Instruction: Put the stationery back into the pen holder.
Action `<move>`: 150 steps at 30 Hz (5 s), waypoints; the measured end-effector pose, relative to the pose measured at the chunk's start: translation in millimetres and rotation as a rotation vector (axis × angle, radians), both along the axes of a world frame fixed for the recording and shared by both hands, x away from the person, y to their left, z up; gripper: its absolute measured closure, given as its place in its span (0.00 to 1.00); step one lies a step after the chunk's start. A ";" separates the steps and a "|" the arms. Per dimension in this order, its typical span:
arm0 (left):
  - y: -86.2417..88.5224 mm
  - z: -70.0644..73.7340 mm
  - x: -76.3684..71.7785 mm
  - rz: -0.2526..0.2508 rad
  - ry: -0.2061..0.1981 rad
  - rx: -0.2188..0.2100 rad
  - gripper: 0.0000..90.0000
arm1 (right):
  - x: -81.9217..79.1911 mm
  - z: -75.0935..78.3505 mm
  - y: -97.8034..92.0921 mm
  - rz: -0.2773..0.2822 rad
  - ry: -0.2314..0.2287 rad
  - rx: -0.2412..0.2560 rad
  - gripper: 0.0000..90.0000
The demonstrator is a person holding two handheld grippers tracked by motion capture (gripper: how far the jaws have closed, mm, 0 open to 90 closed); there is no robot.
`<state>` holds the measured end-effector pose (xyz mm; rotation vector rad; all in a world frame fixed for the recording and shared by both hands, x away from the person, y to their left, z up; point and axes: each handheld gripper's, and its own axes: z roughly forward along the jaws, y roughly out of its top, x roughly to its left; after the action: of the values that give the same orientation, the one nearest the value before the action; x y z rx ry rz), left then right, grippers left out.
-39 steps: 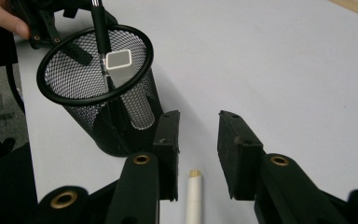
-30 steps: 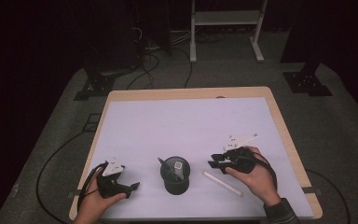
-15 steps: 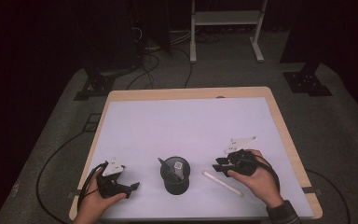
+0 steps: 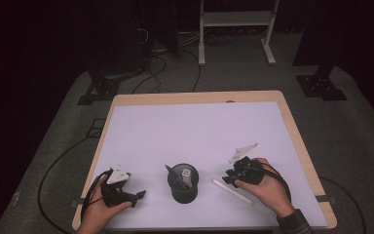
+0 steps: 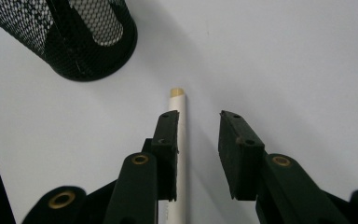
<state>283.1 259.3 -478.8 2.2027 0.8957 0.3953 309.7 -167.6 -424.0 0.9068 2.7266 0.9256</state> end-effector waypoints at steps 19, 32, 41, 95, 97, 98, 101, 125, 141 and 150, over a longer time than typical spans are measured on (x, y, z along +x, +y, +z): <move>0.0 0.0 0.1 0.000 0.000 0.000 0.09 | 4.9 -7.9 22.9 0.060 0.057 -0.102 0.77; -0.1 -0.1 0.0 0.001 0.000 -0.002 0.09 | 9.9 -8.7 41.8 0.074 0.093 -0.187 0.78; 0.0 0.0 0.1 0.000 0.000 0.000 0.09 | 14.8 -13.9 50.1 0.079 0.116 -0.234 0.79; 0.0 0.1 0.3 -0.002 0.001 0.000 0.09 | 26.2 3.3 37.4 -0.002 0.151 -0.131 0.87; 0.0 0.0 0.3 -0.001 0.001 -0.002 0.09 | 25.8 5.9 35.4 -0.008 0.145 -0.111 0.87; -0.1 -0.1 0.2 0.000 0.001 -0.003 0.09 | 25.6 7.3 34.3 -0.007 0.137 -0.107 0.87; -0.1 -0.1 0.2 0.000 0.000 -0.003 0.09 | 24.6 11.4 31.9 -0.014 0.125 -0.085 0.87; -0.1 0.1 0.2 -0.001 0.002 -0.001 0.09 | 19.7 42.1 3.9 -0.062 -0.045 0.160 0.87; 0.0 0.2 0.2 -0.001 0.002 0.001 0.09 | 14.7 59.2 -4.9 -0.062 -0.143 0.310 0.87; 0.0 0.2 0.0 0.000 0.004 0.000 0.09 | 12.7 68.5 -5.9 -0.048 -0.194 0.367 0.87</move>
<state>283.1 259.3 -478.6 2.2042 0.8973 0.3911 322.4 -173.5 -355.5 0.8773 2.4046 1.4517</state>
